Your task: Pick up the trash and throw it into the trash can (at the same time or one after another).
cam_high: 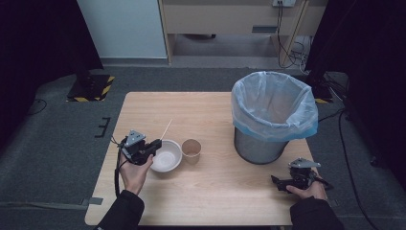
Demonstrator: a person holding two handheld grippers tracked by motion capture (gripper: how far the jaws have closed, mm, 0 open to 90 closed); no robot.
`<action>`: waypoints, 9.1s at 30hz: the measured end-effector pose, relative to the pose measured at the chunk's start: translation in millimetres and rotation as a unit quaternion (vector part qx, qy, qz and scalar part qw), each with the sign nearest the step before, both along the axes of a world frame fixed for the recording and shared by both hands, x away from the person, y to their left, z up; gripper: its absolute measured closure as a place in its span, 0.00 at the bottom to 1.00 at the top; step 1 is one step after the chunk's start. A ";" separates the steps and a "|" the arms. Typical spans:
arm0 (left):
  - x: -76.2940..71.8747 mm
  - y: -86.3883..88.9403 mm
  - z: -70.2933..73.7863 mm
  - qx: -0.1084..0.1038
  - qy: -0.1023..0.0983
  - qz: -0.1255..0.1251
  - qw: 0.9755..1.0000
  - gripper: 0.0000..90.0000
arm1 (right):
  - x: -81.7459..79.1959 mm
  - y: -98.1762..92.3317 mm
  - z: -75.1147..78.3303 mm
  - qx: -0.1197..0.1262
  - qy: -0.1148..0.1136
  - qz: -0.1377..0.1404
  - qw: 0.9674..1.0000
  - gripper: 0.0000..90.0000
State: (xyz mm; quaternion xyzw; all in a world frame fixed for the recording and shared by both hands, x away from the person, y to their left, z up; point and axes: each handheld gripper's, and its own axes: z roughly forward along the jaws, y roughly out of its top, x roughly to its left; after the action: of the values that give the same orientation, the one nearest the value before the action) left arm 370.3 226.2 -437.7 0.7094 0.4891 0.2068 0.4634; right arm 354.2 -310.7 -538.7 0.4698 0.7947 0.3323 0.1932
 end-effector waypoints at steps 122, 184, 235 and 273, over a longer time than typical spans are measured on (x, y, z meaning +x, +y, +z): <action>23.4 -167.1 201.2 -0.088 -0.232 -0.171 0.954 0.95 | 0.9 0.7 -0.3 0.001 -0.002 0.001 1.000 0.03; 105.8 -290.3 194.2 -0.082 -0.189 -0.213 0.955 0.91 | 0.8 1.8 0.1 0.000 0.001 0.013 1.000 0.02; 0.6 35.1 -24.1 0.008 -0.025 0.030 0.999 0.36 | 0.4 2.5 -0.2 0.002 0.002 0.013 1.000 0.02; 15.8 41.1 -64.3 0.022 0.083 0.036 0.996 0.89 | 0.3 2.5 -0.1 0.002 0.003 0.013 1.000 0.02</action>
State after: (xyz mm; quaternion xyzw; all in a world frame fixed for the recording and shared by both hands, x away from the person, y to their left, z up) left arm 386.1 267.3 -502.0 0.7161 0.5464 0.1740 0.3980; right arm 354.5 -308.2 -538.8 0.4605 0.8008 0.3348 0.1860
